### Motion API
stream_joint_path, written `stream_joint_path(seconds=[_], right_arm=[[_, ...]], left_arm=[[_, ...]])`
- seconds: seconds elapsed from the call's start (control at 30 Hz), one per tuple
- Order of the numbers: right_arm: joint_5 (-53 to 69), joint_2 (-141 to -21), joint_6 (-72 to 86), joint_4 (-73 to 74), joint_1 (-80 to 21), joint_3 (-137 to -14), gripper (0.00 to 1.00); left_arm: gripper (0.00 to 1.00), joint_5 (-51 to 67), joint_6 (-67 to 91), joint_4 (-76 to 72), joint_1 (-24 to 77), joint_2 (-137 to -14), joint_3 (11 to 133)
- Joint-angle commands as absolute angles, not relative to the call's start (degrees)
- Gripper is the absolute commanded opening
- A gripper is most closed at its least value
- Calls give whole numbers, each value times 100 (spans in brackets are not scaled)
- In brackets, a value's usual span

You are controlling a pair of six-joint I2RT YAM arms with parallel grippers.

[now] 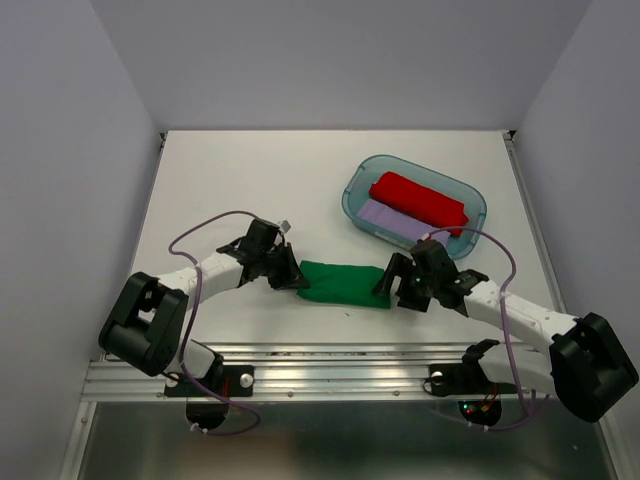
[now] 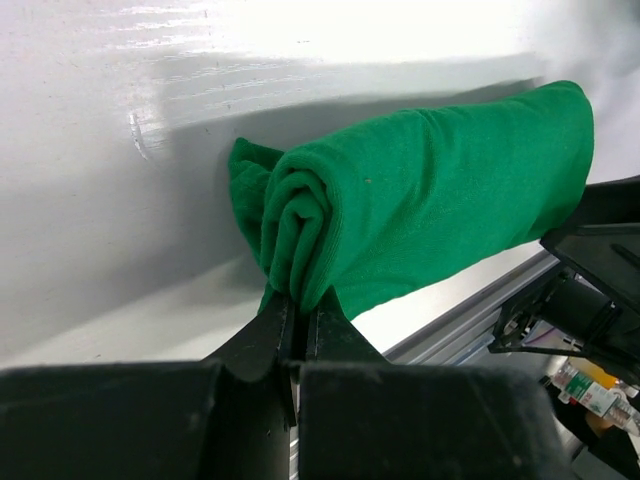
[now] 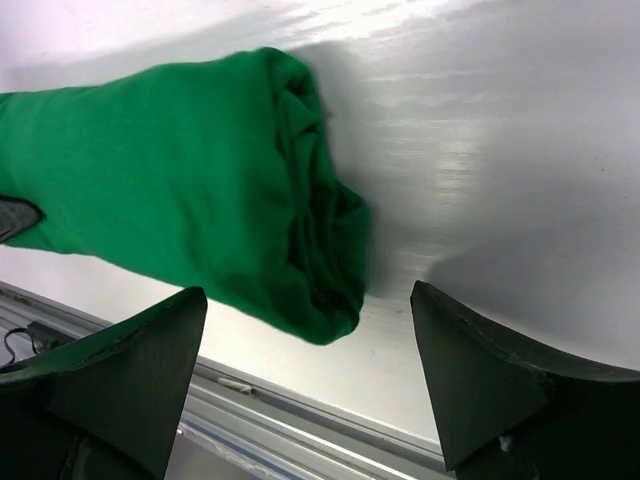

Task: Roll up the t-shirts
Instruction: Pick up the T-shirt from the center of the board.

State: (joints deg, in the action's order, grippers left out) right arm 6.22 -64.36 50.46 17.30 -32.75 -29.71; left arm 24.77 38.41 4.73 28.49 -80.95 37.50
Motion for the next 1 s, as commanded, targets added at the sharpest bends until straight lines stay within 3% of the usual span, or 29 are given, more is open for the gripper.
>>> stream_joint_path(seconds=[0.0, 0.23, 0.43, 0.57, 0.73, 0.97], right_arm=[[677, -6495, 5607, 976, -3322, -2655, 88], [589, -6723, 5924, 449, -3322, -2356, 79], [396, -6943, 6038, 246, -3322, -2294, 61], [89, -7057, 6021, 211, -3322, -2303, 42], [149, -7172, 5749, 202, -3322, -2566, 1], [158, -6611, 5353, 922, -3322, -3321, 1]], left_arm=[[0, 2496, 3612, 563, 2865, -8024, 3929], [0, 2566, 3525, 562, 2874, -8138, 3999], [0, 2610, 3498, 536, 2874, -8200, 4060], [0, 2628, 3481, 527, 2874, -8244, 4078], [0, 2681, 3463, 527, 2874, -8323, 4131], [0, 2663, 3437, 782, 2865, -8165, 4499]])
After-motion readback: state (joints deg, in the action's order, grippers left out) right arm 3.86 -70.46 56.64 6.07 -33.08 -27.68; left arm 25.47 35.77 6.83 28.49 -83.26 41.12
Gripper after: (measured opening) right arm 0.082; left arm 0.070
